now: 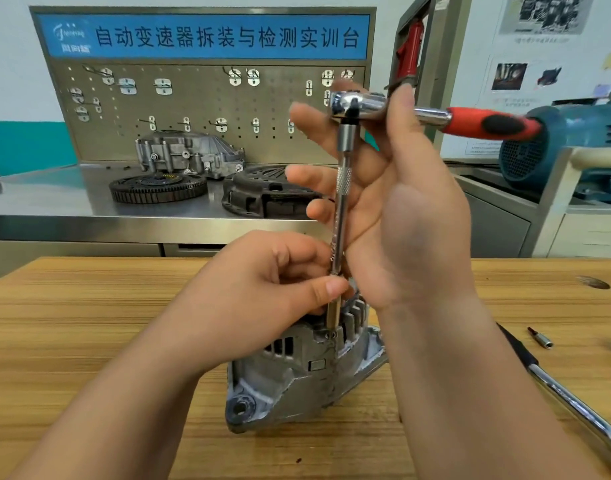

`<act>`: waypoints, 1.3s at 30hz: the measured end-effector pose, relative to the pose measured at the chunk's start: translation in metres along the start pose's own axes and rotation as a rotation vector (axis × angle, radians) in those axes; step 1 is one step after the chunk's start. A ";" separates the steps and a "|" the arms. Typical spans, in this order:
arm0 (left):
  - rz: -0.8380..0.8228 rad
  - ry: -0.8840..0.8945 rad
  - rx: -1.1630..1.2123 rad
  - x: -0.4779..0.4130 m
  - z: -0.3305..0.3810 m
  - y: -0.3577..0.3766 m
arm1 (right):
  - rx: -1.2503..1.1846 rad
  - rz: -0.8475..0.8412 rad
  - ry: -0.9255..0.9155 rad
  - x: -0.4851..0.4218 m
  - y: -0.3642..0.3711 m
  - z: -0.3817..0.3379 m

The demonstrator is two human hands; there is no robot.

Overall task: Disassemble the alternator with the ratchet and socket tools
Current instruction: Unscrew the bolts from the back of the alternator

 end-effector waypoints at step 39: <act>0.112 -0.055 0.042 -0.001 -0.004 -0.002 | 0.058 -0.082 -0.155 0.003 0.008 -0.005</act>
Point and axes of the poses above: each hand's wrist, its own x-axis away from the middle knuckle, its own y-axis out of the palm, z = x × y, the point moved 6 cm from there along -x, towards the middle knuckle, and after that the axes turned 13 degrees about -x, right-handed, at the moved point
